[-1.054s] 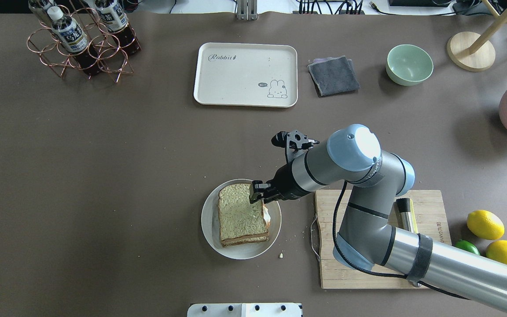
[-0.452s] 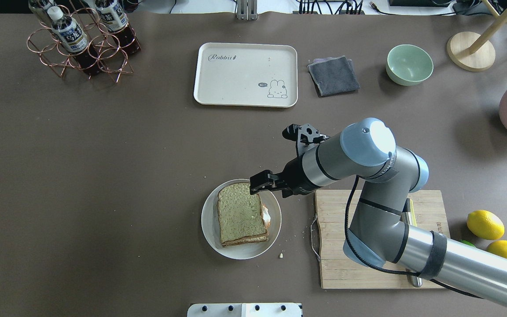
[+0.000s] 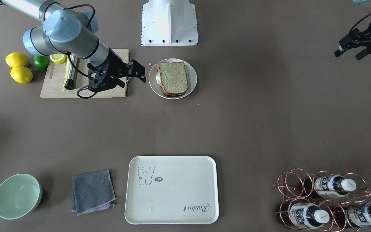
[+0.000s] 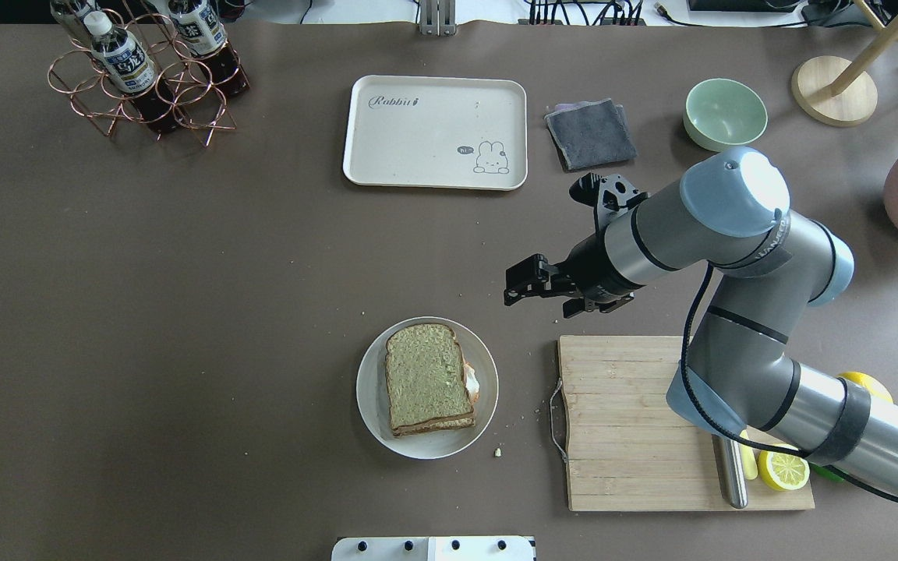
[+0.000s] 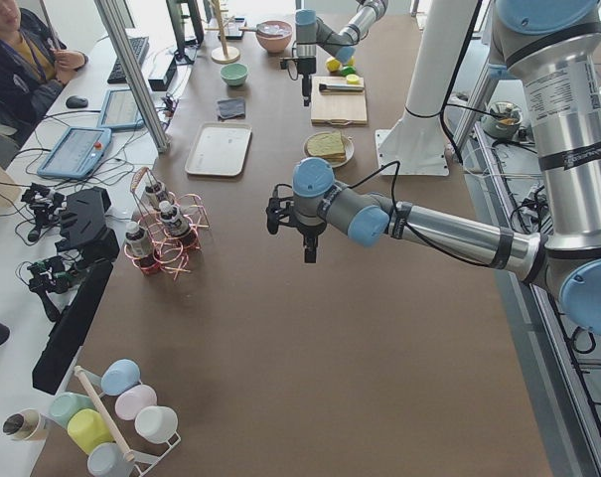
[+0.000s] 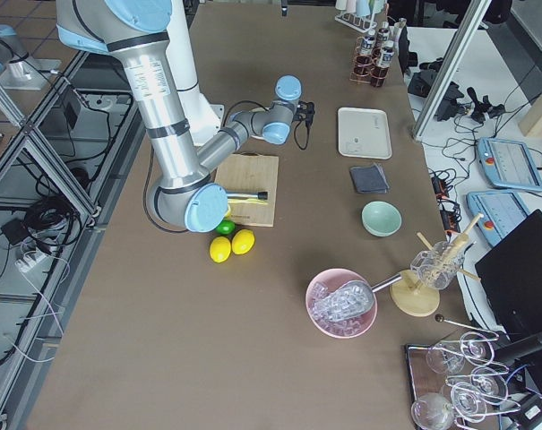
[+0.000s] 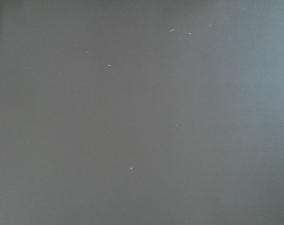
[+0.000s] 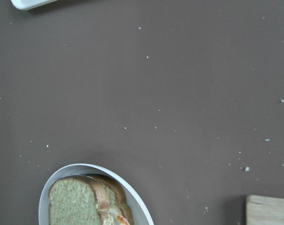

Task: Make sandwich and place on tray
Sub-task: 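Withdraw the right gripper while the left gripper reaches to the plate rim, then grasp the white plate rim with the left gripper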

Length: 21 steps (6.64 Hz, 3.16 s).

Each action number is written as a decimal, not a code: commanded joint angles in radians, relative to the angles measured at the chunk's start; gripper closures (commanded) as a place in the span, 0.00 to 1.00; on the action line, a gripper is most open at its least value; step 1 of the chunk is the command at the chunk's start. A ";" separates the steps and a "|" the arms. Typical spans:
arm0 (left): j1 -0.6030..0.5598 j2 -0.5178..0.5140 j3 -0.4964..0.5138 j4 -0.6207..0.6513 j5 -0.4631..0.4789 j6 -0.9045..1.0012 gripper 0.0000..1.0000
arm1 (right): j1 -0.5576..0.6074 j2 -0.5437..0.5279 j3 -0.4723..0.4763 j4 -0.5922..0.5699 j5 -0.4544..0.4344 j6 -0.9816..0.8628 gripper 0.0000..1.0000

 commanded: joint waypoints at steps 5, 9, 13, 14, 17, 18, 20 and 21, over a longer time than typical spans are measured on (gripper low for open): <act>0.639 -0.371 0.026 -0.151 0.359 -0.721 0.03 | 0.315 -0.377 0.070 -0.025 0.196 -0.489 0.00; 0.778 -0.563 0.187 -0.150 0.529 -0.794 0.05 | 0.461 -0.568 0.062 -0.026 0.210 -0.774 0.00; 0.800 -0.611 0.256 -0.153 0.575 -0.791 0.16 | 0.489 -0.619 0.061 -0.026 0.217 -0.807 0.00; 0.797 -0.612 0.270 -0.156 0.573 -0.790 0.19 | 0.487 -0.617 0.061 -0.026 0.217 -0.807 0.00; 0.795 -0.652 0.310 -0.160 0.602 -0.794 0.34 | 0.483 -0.617 0.061 -0.026 0.209 -0.809 0.00; 0.795 -0.657 0.311 -0.160 0.602 -0.796 0.45 | 0.481 -0.617 0.061 -0.025 0.209 -0.809 0.00; 0.794 -0.660 0.328 -0.160 0.607 -0.797 0.64 | 0.483 -0.617 0.061 -0.025 0.207 -0.809 0.00; 0.795 -0.660 0.328 -0.162 0.627 -0.797 0.69 | 0.483 -0.617 0.061 -0.025 0.207 -0.809 0.00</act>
